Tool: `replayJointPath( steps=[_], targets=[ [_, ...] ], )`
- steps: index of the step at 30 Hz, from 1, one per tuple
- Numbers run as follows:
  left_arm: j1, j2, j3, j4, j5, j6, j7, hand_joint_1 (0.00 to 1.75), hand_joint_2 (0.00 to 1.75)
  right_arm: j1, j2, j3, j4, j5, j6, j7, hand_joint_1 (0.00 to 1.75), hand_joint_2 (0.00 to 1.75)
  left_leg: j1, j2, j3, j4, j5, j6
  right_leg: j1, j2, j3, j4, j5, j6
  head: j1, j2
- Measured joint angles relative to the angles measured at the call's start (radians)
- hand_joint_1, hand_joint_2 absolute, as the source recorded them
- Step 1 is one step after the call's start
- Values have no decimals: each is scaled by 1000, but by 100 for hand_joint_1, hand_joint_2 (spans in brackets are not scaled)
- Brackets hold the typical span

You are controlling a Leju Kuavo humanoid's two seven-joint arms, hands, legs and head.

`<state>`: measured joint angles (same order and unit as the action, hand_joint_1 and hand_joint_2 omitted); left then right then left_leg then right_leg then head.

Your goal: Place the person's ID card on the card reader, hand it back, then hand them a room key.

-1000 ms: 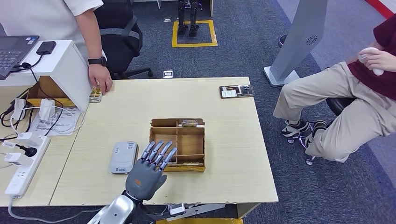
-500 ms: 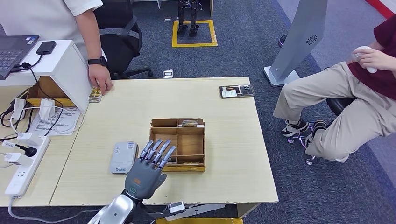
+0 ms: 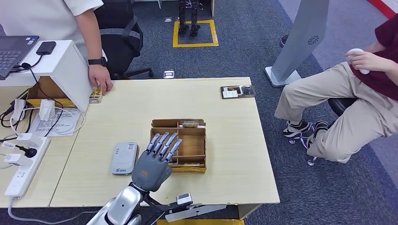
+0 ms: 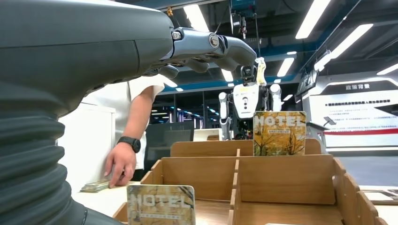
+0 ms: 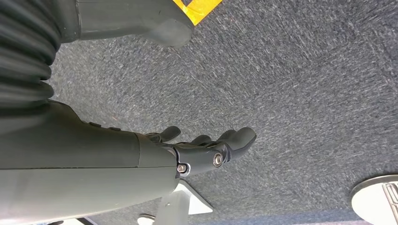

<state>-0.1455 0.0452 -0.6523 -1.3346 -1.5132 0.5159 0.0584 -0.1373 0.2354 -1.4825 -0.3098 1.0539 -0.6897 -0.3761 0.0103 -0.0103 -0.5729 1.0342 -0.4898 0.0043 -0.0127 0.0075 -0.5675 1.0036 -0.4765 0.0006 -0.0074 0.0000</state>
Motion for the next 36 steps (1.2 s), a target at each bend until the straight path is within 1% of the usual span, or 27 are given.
replayJointPath(
  steps=[9, 19, 24, 28, 36],
  targets=[
    [-21, -17, 0, 42, 9, -20, 3, 0, 175, 0, 0, 12, 1, 3, 0, 1, 0, 175, 0, 0, 0, 0, 0, 0, 0, 0, 0, 0, 0, 0, 0, 0],
    [-50, -45, 0, 117, 18, -45, 28, 0, 175, 0, 0, 25, 2, 5, 0, 8, 0, 175, 0, 0, 0, 0, 0, 0, 0, 0, 0, 0, 0, 0, 0, 0],
    [-62, -57, 4, 157, -8, -46, 81, 0, 175, 1, 0, 27, 2, 7, 0, 10, 0, 175, 0, 0, 0, 0, 0, 0, 0, 0, 0, 0, 0, 0, 0, 0],
    [-66, -66, 24, 180, -29, -38, 126, 0, 175, 1, 0, 28, 2, 11, 0, 18, 0, 175, 0, 0, 0, 0, 0, 0, 0, 0, 0, 0, 0, 0, 0, 0],
    [-62, -71, 61, 201, -33, -18, 161, 0, 175, 4, 0, 28, 2, 12, 0, 19, 0, 175, 0, 0, 0, 0, 0, 0, 0, 0, 0, 0, 0, 0, 0, 0]
  ],
)
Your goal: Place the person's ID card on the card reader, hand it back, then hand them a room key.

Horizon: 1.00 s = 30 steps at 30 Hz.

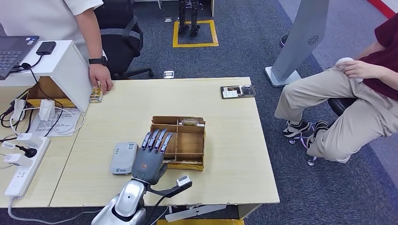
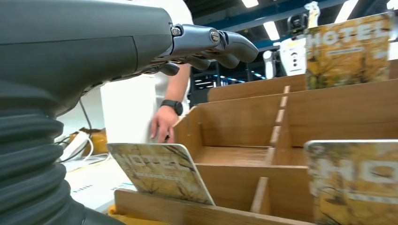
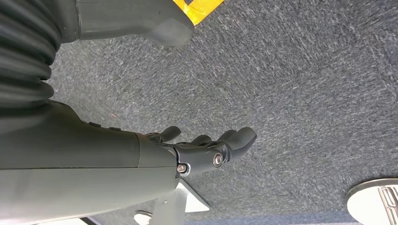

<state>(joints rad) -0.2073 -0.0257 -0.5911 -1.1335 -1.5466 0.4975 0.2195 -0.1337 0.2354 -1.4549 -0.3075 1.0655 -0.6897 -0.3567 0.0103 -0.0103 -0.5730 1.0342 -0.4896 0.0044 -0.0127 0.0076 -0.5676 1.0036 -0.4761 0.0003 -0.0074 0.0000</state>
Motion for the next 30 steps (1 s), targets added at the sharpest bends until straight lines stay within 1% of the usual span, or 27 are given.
replayJointPath(
  steps=[18, 24, 25, 28, 29, 30],
  targets=[
    [9, 0, 26, 0, -1, 12, 4, 0, 175, 1, 0, 0, 0, 1, 0, 0, 0, 175, 0, 0, 0, 0, 0, 0, 0, 0, 0, 0, 0, 0, 0, 0],
    [20, 0, 48, -10, -1, 27, -1, 0, 175, 1, 0, 0, 0, 3, 0, 0, 0, 175, 0, 0, 0, 0, 0, 0, 0, 0, 0, 0, 0, 0, 0, 0],
    [23, 0, 52, -14, -1, 31, -4, 5, 175, 1, 0, 0, -1, 4, 0, 0, 0, 175, 0, 0, 0, 0, 0, 0, 0, 0, 0, 0, 0, 0, 0, 0],
    [30, 1, 62, -26, -1, 43, -17, 136, 175, 1, 0, 0, -1, 6, 0, -1, 0, 175, 0, 0, 0, 0, 0, 0, 0, 0, 0, 0, 0, 0, 0, 0],
    [32, 1, 63, -29, 0, 48, -24, 174, 175, 1, 0, 0, -1, 7, 0, -1, 0, 175, 0, 0, 0, 0, 0, 0, 0, 0, 0, 0, 0, 0, 0, 0],
    [34, 1, 64, -32, 1, 53, -34, 175, 175, 1, 0, 0, -1, 8, 0, -2, 0, 175, 0, 0, 0, 0, 0, 0, 0, 0, 0, 0, 0, 0, 0, 0]
  ],
)
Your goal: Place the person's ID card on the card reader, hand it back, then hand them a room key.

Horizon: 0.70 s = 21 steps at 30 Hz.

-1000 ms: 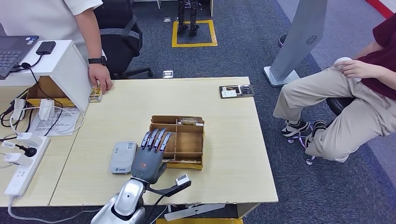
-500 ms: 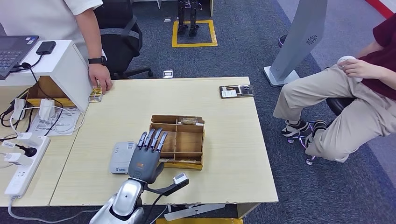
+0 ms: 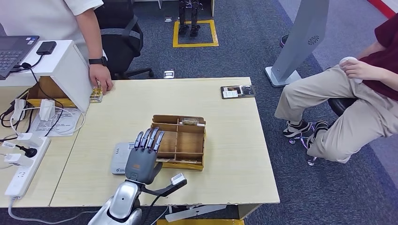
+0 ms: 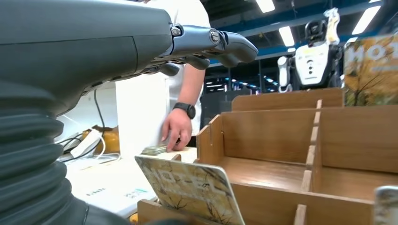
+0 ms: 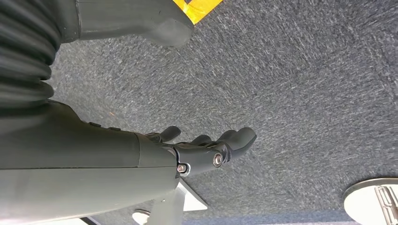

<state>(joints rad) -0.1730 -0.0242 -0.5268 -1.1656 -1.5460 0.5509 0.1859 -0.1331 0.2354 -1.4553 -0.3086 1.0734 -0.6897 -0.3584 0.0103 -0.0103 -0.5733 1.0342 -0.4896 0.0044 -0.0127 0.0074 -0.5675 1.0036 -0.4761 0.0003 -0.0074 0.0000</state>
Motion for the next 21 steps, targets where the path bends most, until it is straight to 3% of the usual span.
replayJointPath(
  steps=[13, 21],
  targets=[
    [9, 10, 3, -7, 75, 54, -147, 175, 175, 0, 0, 0, 0, 6, 0, -5, 0, 175, 0, 0, 0, 0, 0, 0, 0, 0, 0, 0, 0, 0, 0, 0],
    [11, 21, 3, -2, 134, 28, -224, 175, 175, -1, -1, 0, 0, 11, 0, -17, 0, 175, 0, 0, 0, 0, 0, 0, 0, 0, 0, 0, 0, 0, 0, 0]
  ],
)
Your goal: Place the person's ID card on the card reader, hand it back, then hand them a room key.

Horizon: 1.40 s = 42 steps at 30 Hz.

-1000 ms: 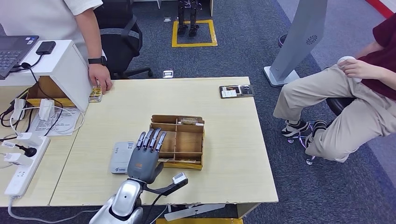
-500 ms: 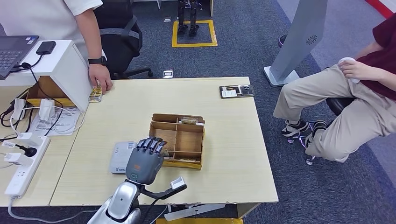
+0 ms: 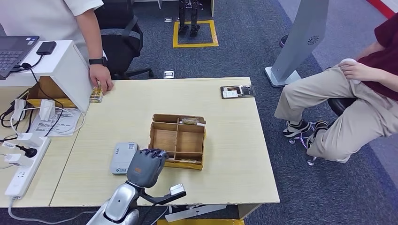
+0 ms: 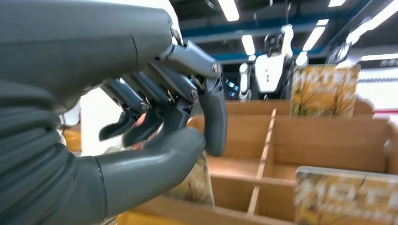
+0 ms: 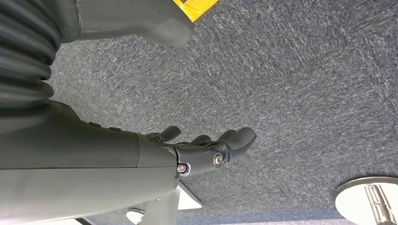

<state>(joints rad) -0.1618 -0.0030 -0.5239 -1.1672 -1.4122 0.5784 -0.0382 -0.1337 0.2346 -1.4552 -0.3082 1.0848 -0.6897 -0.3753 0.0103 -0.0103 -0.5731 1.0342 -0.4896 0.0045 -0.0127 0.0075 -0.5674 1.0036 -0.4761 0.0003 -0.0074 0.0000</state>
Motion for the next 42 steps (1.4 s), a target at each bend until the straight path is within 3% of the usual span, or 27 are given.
replayJointPath(
  steps=[3, 4, 7, 8, 14, 18, 29, 36, 42],
  targets=[
    [0, 3, 0, 3, 8, -8, -8, 172, 175, 0, 0, 0, 0, 0, 0, -1, 0, 175, 0, 0, 0, 0, 0, 0, 0, 0, 0, 0, 0, 0, 0, 0],
    [0, 3, 0, 4, 12, -12, -11, 152, 175, 0, 0, 0, 0, 0, 0, -1, 0, 175, 0, 0, 0, 0, 0, 0, 0, 0, 0, 0, 0, 0, 0, 0],
    [2, 4, -1, 8, 23, -25, -15, 27, 175, 0, 0, 0, 0, 0, 0, -2, 0, 175, 0, 0, 0, 0, 0, 0, 0, 0, 0, 0, 0, 0, 0, 0],
    [2, 5, -1, 10, 25, -25, -15, 3, 175, 0, -1, 0, 0, 1, 0, -2, 0, 175, 0, 0, 0, 0, 0, 0, 0, 0, 0, 0, 0, 0, 0, 0],
    [8, 3, -1, 13, -7, 50, 17, 0, 175, 0, -1, 0, 0, 6, 0, -1, 0, 175, 0, 0, 0, 0, 0, 0, 0, 0, 0, 0, 0, 0, 0, 0],
    [43, -9, 18, -59, -81, 105, 15, 0, 175, 0, -1, -1, 0, 22, 0, 0, 0, 175, 0, 0, -1, 0, 0, 0, 0, 0, 0, 0, 0, 0, 0, 0],
    [112, -67, 129, -312, -131, 114, -35, 0, 175, -1, -1, -13, -2, 59, 0, 4, 0, 175, 0, 0, -1, 0, 0, 0, 0, -1, 0, 0, 0, 0, 0, 0],
    [119, -74, 143, -345, -133, 114, -31, 0, 175, -2, -1, -14, -2, 62, 0, 5, 0, 175, 0, 0, -1, 0, 0, 0, 0, -1, 0, 0, 0, 0, 0, 0],
    [108, -64, 129, -333, -133, 113, 45, 0, 175, -6, -1, -30, -2, 75, 0, 2, 0, 175, 0, 0, -1, 0, 0, 0, 0, -1, -1, 0, 0, 0, 0, 0]
  ],
)
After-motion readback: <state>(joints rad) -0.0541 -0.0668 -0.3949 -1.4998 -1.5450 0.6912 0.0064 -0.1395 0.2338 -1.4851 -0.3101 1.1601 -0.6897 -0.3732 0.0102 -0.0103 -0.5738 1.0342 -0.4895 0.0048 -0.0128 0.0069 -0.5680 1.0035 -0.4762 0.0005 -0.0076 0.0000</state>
